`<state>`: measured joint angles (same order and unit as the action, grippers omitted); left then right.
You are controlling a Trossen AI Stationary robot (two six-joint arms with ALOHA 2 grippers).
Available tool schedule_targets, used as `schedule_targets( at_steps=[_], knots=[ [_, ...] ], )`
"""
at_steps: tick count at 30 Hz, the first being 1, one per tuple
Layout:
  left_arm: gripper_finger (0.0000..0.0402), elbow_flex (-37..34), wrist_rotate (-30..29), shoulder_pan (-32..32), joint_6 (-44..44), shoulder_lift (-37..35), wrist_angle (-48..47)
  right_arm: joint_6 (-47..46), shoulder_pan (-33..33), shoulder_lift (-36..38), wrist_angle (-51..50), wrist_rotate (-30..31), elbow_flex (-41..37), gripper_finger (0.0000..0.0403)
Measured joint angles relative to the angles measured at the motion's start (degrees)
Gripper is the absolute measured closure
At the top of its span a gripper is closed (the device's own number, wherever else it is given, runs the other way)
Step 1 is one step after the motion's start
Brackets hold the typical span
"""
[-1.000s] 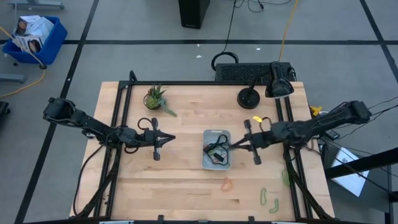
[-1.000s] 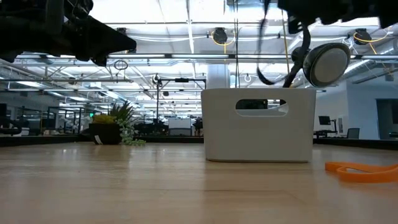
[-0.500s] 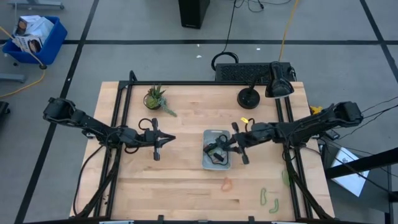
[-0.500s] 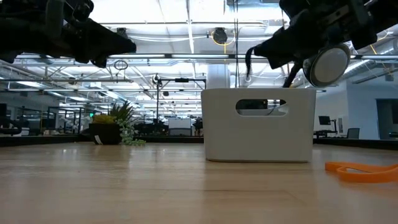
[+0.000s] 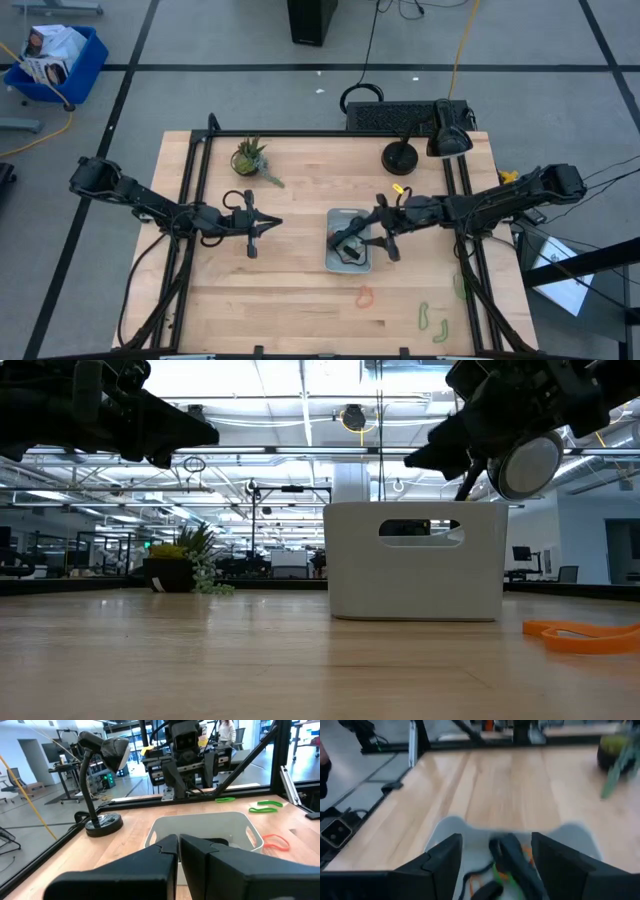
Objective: Pick and place rubber bands into bin
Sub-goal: Put the orange rubber band into the white bin
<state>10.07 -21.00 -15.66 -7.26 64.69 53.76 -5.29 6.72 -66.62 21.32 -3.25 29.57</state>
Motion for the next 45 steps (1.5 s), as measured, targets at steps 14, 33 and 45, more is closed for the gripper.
schedule_targets(
  at_steps=[14, 33, 45],
  knots=[
    [0.0376, 0.0, 0.0, 0.0, 0.4, 0.0, -0.7, -2.8, 10.8, 1.7, -59.3, 0.0, 25.3, 0.0187],
    [0.0376, 0.0, 0.1, 0.0, 3.7, 0.0, -1.7, -7.9, 32.4, 21.5, -48.7, 25.8, 8.1, 0.0263],
    [0.0396, 20.7, 0.7, -2.0, 13.1, 9.7, -35.1, 13.4, 27.8, 40.1, -21.4, 29.0, -10.9, 0.0393]
  ],
)
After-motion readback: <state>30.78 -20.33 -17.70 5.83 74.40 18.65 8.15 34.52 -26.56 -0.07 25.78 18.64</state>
